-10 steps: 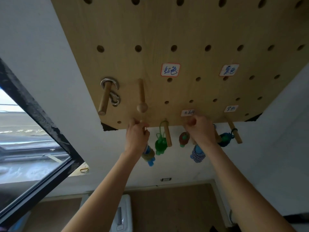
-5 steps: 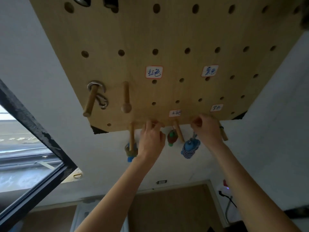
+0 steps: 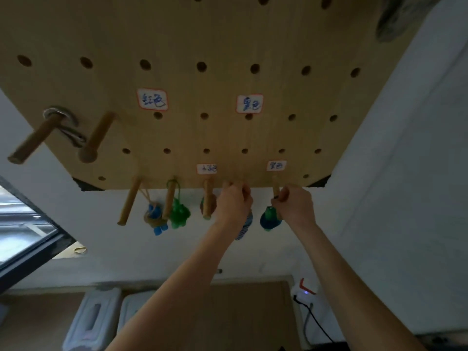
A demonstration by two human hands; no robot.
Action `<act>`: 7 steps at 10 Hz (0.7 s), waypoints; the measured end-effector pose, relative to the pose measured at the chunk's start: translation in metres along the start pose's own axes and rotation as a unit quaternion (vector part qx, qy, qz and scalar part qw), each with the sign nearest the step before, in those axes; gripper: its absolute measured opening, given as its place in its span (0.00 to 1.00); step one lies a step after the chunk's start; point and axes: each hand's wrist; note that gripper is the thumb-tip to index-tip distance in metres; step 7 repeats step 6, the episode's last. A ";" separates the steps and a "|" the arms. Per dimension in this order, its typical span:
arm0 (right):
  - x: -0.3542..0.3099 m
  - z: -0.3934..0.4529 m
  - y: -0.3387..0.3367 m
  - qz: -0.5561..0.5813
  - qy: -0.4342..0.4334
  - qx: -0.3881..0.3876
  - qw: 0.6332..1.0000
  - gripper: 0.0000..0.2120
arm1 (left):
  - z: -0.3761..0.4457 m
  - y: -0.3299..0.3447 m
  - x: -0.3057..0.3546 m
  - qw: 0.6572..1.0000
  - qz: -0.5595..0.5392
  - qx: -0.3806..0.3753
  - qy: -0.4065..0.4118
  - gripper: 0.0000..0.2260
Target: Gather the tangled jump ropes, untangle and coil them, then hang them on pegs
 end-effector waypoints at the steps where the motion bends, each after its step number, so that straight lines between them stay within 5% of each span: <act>1: 0.000 0.008 0.001 -0.005 -0.022 -0.018 1.000 0.19 | 0.011 0.002 0.006 0.999 0.015 0.018 -0.025 0.07; 4: -0.015 0.026 -0.011 0.018 -0.075 -0.020 0.997 0.18 | 0.009 -0.006 0.005 0.999 0.052 -0.012 -0.004 0.10; 5: -0.031 0.013 -0.025 -0.047 -0.074 -0.047 0.995 0.12 | -0.021 -0.032 0.009 0.995 0.046 -0.044 0.075 0.10; 6: -0.046 -0.026 -0.091 0.195 -0.206 -0.081 0.955 0.05 | -0.066 -0.094 0.007 0.962 -0.109 0.014 0.250 0.12; 7: -0.046 -0.026 -0.091 0.195 -0.206 -0.081 0.955 0.05 | -0.066 -0.094 0.007 0.962 -0.109 0.014 0.250 0.12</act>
Point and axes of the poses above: each hand's wrist, its own z-axis towards the middle knuckle, its own y-axis out of the palm, x = y × z, and after that the axes turned 1 degree about y, right-handed
